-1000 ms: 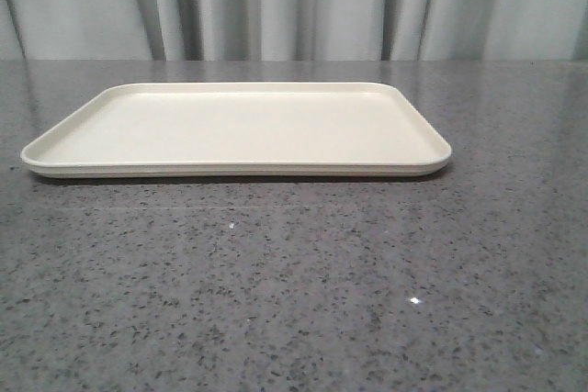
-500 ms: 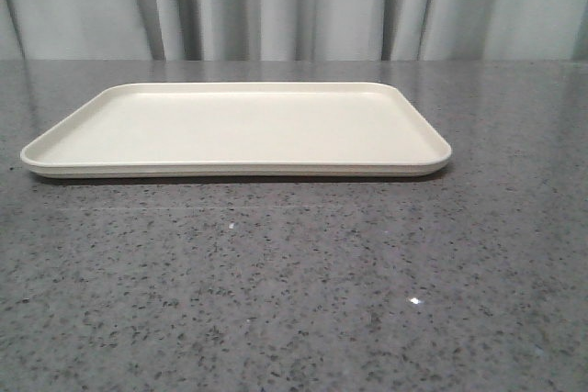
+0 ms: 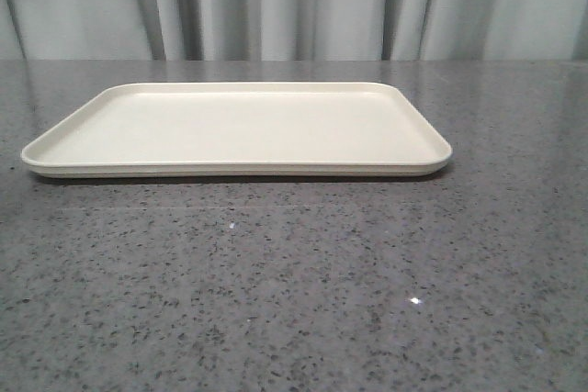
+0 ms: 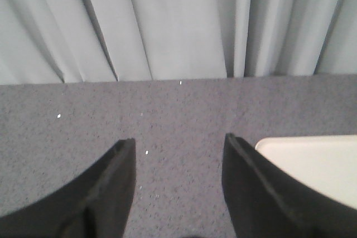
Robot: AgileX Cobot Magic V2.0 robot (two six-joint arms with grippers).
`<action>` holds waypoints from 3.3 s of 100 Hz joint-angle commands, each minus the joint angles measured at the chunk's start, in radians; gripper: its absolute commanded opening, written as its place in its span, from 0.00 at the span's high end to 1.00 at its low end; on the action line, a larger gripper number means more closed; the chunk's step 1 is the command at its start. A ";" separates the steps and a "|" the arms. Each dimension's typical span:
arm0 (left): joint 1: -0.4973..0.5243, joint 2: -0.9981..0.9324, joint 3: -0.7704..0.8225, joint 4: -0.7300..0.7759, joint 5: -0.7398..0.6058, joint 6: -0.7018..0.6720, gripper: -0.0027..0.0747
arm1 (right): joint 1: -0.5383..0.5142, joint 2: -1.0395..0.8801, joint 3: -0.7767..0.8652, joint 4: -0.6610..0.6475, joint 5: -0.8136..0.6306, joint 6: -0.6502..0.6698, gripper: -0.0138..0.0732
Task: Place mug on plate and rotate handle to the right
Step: 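Lower the left gripper onto the mug rim and close on it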
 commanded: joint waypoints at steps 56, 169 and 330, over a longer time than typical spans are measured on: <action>0.000 0.156 -0.063 -0.064 0.136 0.104 0.50 | 0.000 0.015 -0.035 -0.003 -0.024 -0.005 0.38; 0.000 0.158 0.413 0.058 0.136 0.104 0.50 | 0.000 0.056 -0.035 -0.003 -0.016 -0.005 0.38; 0.000 0.318 0.428 0.035 0.028 0.145 0.98 | 0.000 0.056 -0.035 -0.003 0.029 -0.005 0.38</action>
